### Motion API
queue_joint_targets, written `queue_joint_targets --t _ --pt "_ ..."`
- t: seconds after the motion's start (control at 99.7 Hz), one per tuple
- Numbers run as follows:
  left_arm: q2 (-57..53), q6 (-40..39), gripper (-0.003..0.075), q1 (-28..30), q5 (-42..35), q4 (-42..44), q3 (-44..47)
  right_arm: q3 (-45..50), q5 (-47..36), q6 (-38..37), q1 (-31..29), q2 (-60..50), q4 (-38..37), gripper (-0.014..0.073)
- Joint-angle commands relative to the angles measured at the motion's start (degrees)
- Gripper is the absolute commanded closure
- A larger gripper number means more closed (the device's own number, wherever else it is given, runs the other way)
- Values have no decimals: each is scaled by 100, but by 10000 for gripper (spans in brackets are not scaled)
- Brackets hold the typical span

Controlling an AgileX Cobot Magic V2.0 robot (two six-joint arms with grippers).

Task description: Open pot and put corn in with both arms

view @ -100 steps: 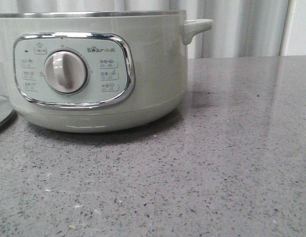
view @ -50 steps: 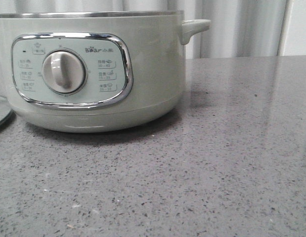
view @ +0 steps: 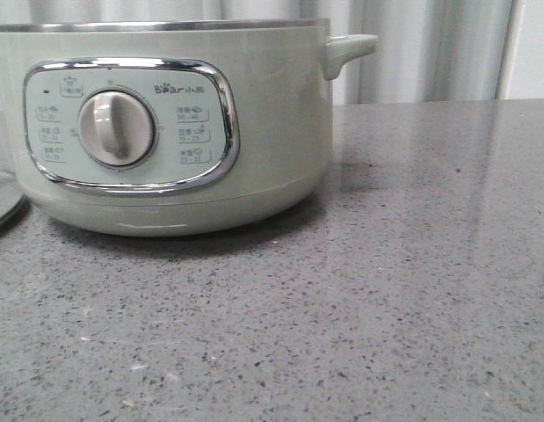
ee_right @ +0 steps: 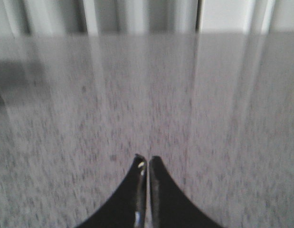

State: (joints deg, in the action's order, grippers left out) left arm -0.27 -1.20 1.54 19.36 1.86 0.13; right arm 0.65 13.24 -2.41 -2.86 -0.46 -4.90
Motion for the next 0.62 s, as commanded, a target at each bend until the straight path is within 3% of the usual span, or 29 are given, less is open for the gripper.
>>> queue_joint_targets --t 0.0,0.05,0.612 --pt "-189 9 741 9 -186 -46 38 112 115 -1 -39 -126 33 659" --pt "-189 9 741 9 -186 -46 38 112 414 -1 -39 -126 44 659" --pt "-189 9 741 9 -186 -46 38 112 391 -1 -39 -126 44 659"
